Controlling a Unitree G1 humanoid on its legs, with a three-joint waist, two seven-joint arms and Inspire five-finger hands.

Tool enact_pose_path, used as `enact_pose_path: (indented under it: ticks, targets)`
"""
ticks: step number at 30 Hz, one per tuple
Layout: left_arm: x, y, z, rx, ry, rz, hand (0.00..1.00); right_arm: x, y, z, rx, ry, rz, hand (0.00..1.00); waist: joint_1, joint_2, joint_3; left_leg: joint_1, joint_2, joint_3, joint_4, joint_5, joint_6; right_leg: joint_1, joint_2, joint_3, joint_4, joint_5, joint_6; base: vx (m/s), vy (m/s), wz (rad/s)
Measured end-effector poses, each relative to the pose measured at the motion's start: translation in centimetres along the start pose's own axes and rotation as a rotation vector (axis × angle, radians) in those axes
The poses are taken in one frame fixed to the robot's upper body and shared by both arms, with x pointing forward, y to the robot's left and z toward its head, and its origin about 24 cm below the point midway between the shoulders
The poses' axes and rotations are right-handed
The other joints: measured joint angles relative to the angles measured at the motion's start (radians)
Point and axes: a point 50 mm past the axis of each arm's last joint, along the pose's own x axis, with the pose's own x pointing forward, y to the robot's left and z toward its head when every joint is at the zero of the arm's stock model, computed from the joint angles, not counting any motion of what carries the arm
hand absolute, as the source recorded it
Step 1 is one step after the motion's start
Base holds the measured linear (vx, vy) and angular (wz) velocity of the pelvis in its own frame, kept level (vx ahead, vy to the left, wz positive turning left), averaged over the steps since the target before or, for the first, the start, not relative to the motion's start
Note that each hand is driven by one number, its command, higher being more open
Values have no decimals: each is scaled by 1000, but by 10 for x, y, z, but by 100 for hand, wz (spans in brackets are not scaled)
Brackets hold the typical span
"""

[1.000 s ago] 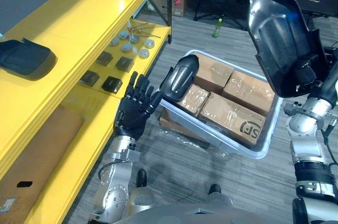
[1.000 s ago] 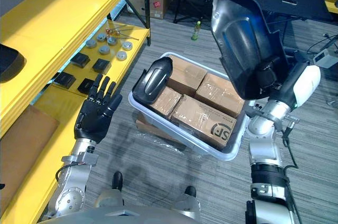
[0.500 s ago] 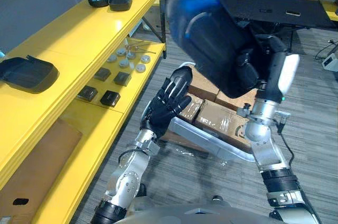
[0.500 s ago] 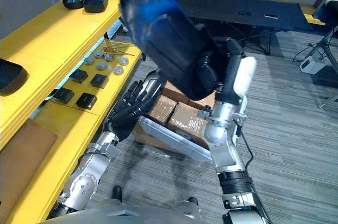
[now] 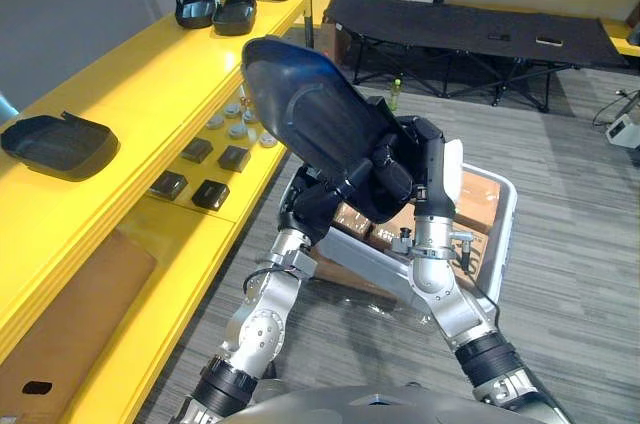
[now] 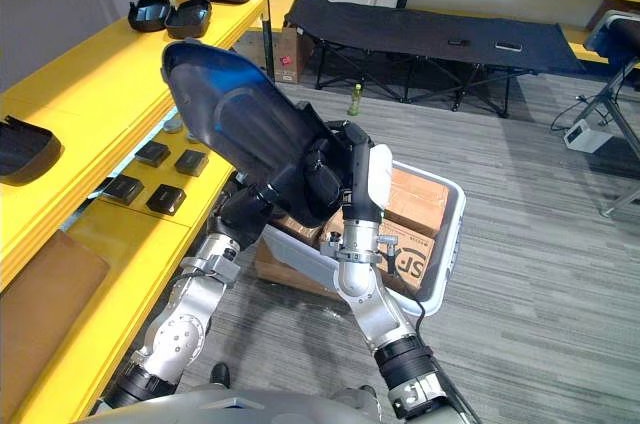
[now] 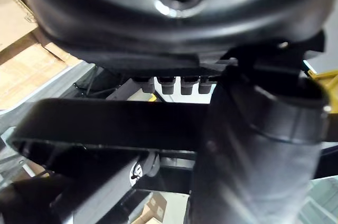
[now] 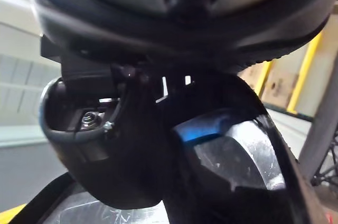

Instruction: Walk over and take three plastic housings, then place them on the shelf

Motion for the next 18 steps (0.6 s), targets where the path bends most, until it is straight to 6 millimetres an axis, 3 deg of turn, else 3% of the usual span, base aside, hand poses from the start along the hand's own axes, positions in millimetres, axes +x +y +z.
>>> enact_pose_path:
  ticks: [5,6,15,18]
  targets:
    - [0,-1,1,-35,-22,-3,100,-6,11,1,21,12,30,0,0,-6,-7,1,-1,0,0,2,0,2,0,-1,-7,5,-1,0,0,0]
    - [0,-1,1,-35,-22,-1,0,-6,12,2,24,12,33,0,0,-9,-11,1,-1,1,0,2,0,2,1,-2,-12,8,-2,0,0,0]
    - [1,-1,1,51,-31,59,0,-13,17,-3,74,76,38,0,-2,-23,-41,1,-1,3,0,2,-1,3,2,-3,-23,15,-4,-2,0,0]
    - [2,8,8,96,-39,121,0,-23,21,1,121,53,49,0,-5,-25,-46,3,-1,4,0,2,-1,5,2,-3,-25,16,-5,0,0,0]
